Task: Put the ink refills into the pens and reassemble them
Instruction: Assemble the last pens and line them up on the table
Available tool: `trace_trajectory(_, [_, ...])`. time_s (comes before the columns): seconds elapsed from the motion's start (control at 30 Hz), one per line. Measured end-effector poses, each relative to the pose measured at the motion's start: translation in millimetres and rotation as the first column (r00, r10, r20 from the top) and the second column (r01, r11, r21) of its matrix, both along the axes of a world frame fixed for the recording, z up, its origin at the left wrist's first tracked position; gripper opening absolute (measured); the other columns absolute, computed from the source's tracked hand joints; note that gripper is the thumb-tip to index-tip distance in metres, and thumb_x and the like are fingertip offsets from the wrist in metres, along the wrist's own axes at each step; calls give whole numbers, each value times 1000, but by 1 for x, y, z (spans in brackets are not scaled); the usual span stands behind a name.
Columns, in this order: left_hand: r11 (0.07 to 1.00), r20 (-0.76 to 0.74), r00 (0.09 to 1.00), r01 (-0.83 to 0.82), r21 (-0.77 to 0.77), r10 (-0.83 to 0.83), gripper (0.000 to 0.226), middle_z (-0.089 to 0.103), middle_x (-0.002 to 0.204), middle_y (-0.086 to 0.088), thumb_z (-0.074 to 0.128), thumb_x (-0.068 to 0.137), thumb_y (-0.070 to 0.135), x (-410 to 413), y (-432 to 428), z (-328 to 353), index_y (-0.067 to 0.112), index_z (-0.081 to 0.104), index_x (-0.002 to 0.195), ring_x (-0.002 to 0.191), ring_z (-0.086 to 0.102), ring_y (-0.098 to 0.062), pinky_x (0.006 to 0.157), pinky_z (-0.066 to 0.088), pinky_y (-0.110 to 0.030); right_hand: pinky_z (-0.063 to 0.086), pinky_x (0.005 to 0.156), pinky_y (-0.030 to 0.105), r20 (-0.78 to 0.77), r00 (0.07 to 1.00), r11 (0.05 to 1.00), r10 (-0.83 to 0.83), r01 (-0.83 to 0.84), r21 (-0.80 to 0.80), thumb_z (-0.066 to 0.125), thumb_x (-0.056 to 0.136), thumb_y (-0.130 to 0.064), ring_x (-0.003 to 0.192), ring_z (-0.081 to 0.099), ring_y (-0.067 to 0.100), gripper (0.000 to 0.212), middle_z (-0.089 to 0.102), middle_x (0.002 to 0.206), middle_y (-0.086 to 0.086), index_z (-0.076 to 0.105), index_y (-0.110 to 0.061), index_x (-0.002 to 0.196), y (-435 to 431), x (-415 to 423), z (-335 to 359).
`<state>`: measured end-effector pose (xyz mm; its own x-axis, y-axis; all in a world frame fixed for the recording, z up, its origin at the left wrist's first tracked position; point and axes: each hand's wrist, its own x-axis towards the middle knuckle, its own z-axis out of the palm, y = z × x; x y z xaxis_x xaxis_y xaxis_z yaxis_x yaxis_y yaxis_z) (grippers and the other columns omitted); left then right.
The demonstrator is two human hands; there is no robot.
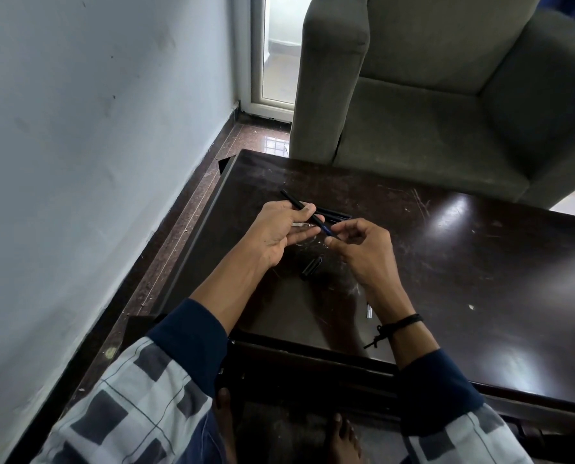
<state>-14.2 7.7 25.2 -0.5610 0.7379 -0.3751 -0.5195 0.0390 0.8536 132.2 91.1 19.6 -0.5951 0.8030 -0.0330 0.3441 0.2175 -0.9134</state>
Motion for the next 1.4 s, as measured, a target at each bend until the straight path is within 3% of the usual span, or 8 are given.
trace_trajectory(0.33, [997,22,997,-80,23,79,15,76,94,-17,63,97,4,-7,0,-2,-3,67,111,87,77,-25,70,62,-28,58,81,41,-3,1000,998,-5,5,-55,79,88,-16,83,67,19,10,72,91,8,73,-22,94,3,4,3])
trace_trajectory(0.47, [988,23,989,-149,47,148,13,76,91,-16,63,97,3,-12,-1,-2,-3,68,107,86,76,-24,73,63,-28,57,71,35,10,1000,994,18,-17,-107,77,90,-10,75,65,19,10,70,85,8,74,-16,97,9,6,6])
trace_trajectory(0.57, [976,34,978,-210,59,208,9,74,93,-18,64,97,3,-16,-1,-3,-2,68,103,82,76,-24,73,63,-27,56,74,35,89,996,995,31,-21,-101,79,88,-10,74,65,16,12,69,82,5,75,-16,97,16,8,4])
trace_trajectory(0.67, [964,61,965,-257,67,253,6,73,101,-22,64,97,2,-18,-1,-3,-1,67,101,88,75,-28,71,62,-26,60,79,38,193,981,999,8,2,-51,81,87,-17,85,71,17,12,73,88,-1,76,-24,96,20,10,-2])
trace_trajectory(0.8, [966,61,968,-249,67,245,7,72,106,-24,64,97,3,-15,0,-5,-1,67,101,95,75,-31,70,61,-25,52,70,27,360,933,997,21,-45,59,80,88,-25,88,69,11,12,72,91,-9,74,-29,97,13,8,-4])
trace_trajectory(1.07, [974,48,976,-217,59,215,12,75,99,-19,64,97,4,-14,0,-6,-2,67,106,87,76,-27,71,61,-26,55,85,37,601,797,974,57,-176,140,77,88,-29,100,67,21,12,70,103,-5,68,-33,95,0,1,-9])
trace_trajectory(1.4, [977,48,978,-204,55,201,16,75,101,-19,63,98,4,-12,0,-4,-4,67,111,87,76,-25,72,62,-26,54,84,38,650,758,961,57,-217,169,75,90,-30,101,65,23,14,67,109,-3,66,-32,100,-2,2,-8])
